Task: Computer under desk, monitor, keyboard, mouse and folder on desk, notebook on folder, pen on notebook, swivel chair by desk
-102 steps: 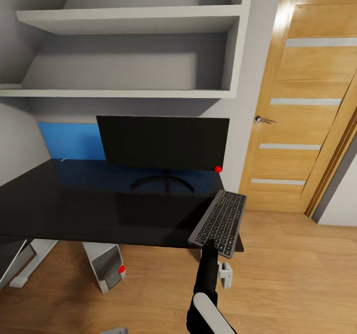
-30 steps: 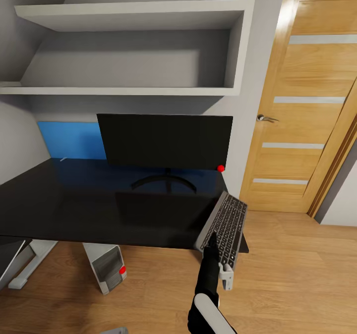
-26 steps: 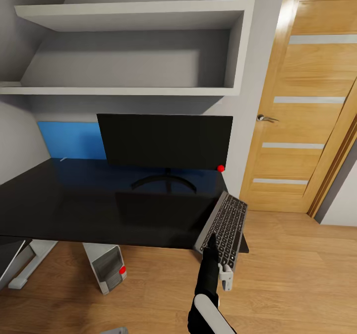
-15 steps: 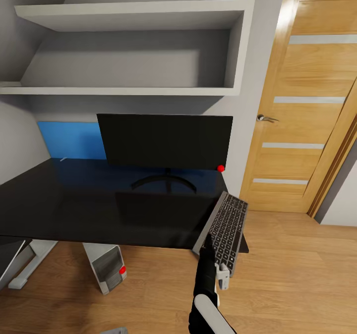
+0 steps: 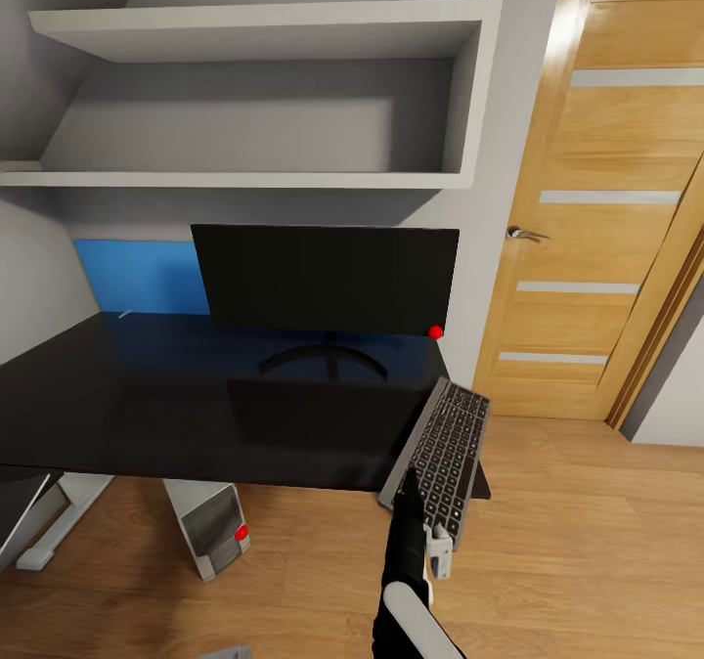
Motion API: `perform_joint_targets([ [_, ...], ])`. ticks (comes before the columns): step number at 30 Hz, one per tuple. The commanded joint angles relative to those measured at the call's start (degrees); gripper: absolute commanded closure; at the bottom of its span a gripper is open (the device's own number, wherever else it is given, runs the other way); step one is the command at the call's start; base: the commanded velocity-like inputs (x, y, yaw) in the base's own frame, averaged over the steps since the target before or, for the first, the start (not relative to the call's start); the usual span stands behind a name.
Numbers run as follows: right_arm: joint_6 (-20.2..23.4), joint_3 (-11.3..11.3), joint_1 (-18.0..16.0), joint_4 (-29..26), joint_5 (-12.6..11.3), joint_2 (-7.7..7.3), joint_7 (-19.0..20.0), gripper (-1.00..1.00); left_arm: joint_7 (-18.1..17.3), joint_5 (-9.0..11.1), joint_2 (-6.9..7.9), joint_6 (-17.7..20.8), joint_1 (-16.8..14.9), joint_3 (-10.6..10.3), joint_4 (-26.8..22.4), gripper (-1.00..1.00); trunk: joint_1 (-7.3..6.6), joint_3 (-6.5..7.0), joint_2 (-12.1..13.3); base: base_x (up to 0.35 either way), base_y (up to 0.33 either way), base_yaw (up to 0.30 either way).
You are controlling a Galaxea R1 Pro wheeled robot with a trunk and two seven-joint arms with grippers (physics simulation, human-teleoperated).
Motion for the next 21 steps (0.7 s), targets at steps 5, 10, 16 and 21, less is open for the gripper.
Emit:
perform_joint_targets([
  [5,-0.3,0.0,-0.1,0.0,-0.5,0.00,-0.7,-1.00,0.1,0.2,-0.04,0.3,0.0,0.1,-0.1,-1.00,0.00,-0.06,0.0,0.000,0.000,0.000],
  [10,-0.3,0.0,-0.1,0.0,-0.5,0.00,-1.0,-1.00,0.1,0.2,-0.04,0.2,0.0,0.1,-0.1,-1.00,0.00,-0.06,0.0,0.000,0.000,0.000],
  [16,-0.3,0.0,-0.1,0.0,-0.5,0.00,-1.1,-1.00,0.1,0.3,-0.04,0.3,0.0,0.2,-0.8,-1.00,0.00,-0.06,0.0,0.000,0.000,0.000],
  [21,-0.3,0.0,-0.1,0.0,-0.5,0.00,-1.1,-1.00,0.2,0.3,-0.17,0.4,-0.1,0.3,-1.1,-1.00,0.66,-0.60,-1.2,0.000,0.000,0.000],
])
